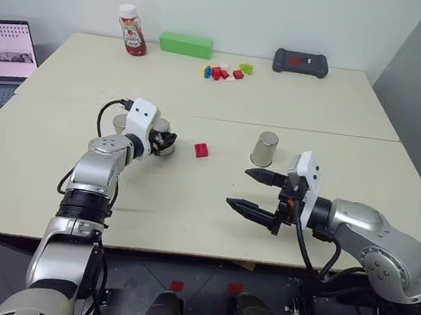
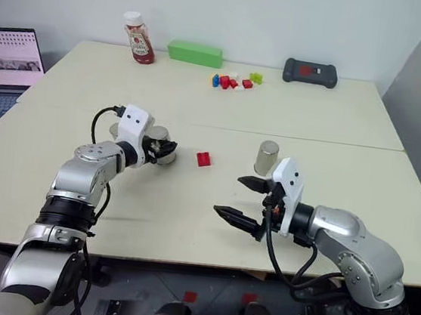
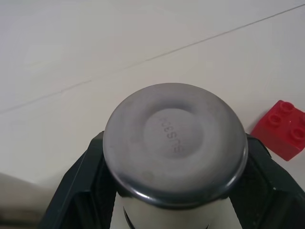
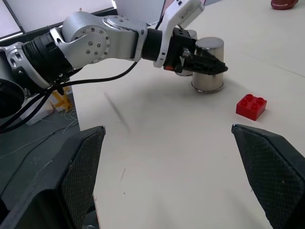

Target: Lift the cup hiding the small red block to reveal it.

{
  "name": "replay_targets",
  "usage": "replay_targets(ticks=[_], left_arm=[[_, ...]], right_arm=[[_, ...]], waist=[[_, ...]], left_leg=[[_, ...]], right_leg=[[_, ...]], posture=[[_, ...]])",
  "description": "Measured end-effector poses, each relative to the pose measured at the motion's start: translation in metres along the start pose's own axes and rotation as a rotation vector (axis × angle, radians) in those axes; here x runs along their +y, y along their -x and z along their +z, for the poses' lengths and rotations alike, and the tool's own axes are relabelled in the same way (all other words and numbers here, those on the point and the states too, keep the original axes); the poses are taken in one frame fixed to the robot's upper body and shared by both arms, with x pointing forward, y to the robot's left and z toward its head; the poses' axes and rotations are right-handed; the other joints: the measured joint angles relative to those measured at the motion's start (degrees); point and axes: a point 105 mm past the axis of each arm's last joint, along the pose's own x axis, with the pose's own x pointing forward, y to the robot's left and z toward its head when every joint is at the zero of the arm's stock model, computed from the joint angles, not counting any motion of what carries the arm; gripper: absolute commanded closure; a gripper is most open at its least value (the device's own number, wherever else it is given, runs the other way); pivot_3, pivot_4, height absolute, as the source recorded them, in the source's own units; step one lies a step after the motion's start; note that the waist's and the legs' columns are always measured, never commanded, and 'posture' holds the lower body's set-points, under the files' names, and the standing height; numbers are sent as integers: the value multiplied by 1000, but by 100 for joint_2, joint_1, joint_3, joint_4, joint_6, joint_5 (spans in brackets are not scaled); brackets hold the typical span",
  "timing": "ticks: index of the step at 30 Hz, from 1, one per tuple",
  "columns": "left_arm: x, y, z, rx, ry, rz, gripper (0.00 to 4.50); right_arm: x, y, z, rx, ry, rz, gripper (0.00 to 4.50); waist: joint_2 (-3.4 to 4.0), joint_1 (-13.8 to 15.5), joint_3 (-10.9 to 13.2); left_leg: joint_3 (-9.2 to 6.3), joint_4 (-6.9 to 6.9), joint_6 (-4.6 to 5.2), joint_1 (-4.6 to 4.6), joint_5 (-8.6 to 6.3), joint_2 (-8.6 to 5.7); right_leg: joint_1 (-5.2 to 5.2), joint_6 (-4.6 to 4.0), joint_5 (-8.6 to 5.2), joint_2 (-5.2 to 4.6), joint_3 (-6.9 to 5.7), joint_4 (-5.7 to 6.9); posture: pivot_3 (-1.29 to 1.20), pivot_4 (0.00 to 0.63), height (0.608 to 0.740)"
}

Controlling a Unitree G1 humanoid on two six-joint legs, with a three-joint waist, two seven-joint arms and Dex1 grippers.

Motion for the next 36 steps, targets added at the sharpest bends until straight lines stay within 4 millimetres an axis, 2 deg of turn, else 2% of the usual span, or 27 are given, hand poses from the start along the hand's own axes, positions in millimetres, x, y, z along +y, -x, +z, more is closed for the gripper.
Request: replay_targets(ticks=[4, 5, 11, 21, 24, 26, 28, 31, 32, 34, 36], left_arm=[[0, -2, 0, -1, 4, 3, 1787], [1, -3, 0, -1, 5, 3, 1227], [3, -7, -6, 16, 29, 23, 39], [8, -5, 28, -122, 1, 40, 39], [9, 1, 48, -199, -31, 47, 39], [10, 10, 67, -269, -58, 46, 39], [11, 28, 84, -315, -121, 23, 39], [14, 55, 91, -313, -205, -10, 39], [14, 62, 87, -298, -217, -30, 39], [12, 86, 62, -220, -232, -116, 39], [20, 106, 38, -120, -235, -140, 39]], right_arm=[[0, 1, 0, 4, 3, -1, 0], [-1, 1, 0, 6, 3, -2, 0], [-2, 2, -1, 18, 8, -6, 0], [-1, 2, -1, 16, 6, -4, 0], [-1, 0, 3, -16, 3, -4, 0], [-2, 0, 9, -47, 9, -13, 0], [-5, 2, 13, -62, 20, -27, 0], [-12, 8, 15, -63, 32, -59, 0], [-12, 9, 15, -62, 34, -54, 0], [-13, 13, 12, -35, 41, -46, 0], [-20, 20, 7, -5, 46, -65, 0]], waist=[[0, 4, 0], [0, 4, 0], [0, 0, 0], [0, 2, 0], [0, 1, 0], [0, -4, 0], [0, -30, 0], [1, -45, -1], [1, -50, -1], [3, -110, 0], [2, -118, 1]], left_leg=[[-1, 1, 0, 3, 0, 0], [-1, 1, 0, 4, 0, 0], [-2, 2, 0, 2, 0, 0], [-1, 1, 0, 1, 0, 0], [-2, 1, 0, 0, 1, 1], [-1, 1, 0, -1, 1, 2], [3, -3, -1, 1, 1, 2], [3, -7, -1, 8, 1, 4], [3, -8, -1, 9, 1, 5], [11, -12, 0, 11, 0, 7], [9, -9, 0, 10, 0, 8]], right_leg=[[2, 4, -2, 0, 0, 3], [2, 6, -3, 0, 0, 4], [1, 2, 0, 0, -1, 3], [1, -1, 2, 0, -1, 2], [0, -1, 2, 0, -1, 2], [-1, -3, 3, 0, 0, 1], [-2, -5, 4, 0, 5, 0], [-1, -3, 3, -1, 3, 3], [-1, 0, 0, 0, 4, 3], [-2, 1, -1, -1, 11, 2], [-3, 4, -3, 0, 6, 0]], posture=[[0, 150, 740], [0, 150, 740], [0, 150, 740], [0, 150, 740], [0, 150, 740], [0, 150, 740], [0, 150, 740], [0, 150, 740], [0, 150, 740], [0, 150, 740], [0, 150, 740]])
